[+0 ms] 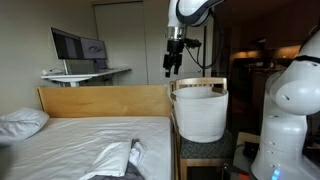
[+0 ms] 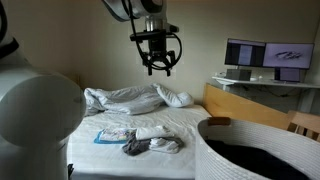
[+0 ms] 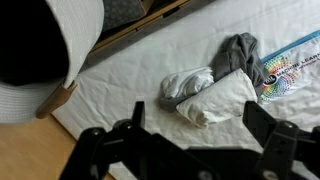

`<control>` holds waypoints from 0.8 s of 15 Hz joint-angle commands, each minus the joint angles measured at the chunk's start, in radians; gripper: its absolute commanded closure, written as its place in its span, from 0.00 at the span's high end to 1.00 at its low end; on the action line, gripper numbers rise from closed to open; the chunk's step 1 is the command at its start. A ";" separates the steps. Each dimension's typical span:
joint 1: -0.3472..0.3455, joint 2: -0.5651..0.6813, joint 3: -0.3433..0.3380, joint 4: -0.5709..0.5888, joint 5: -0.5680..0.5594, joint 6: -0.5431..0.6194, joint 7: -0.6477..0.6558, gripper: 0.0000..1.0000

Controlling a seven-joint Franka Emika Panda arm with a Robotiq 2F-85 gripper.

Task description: Put the clothes in the laundry bag

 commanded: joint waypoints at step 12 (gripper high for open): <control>0.206 0.051 0.316 0.105 0.174 -0.205 0.285 1.00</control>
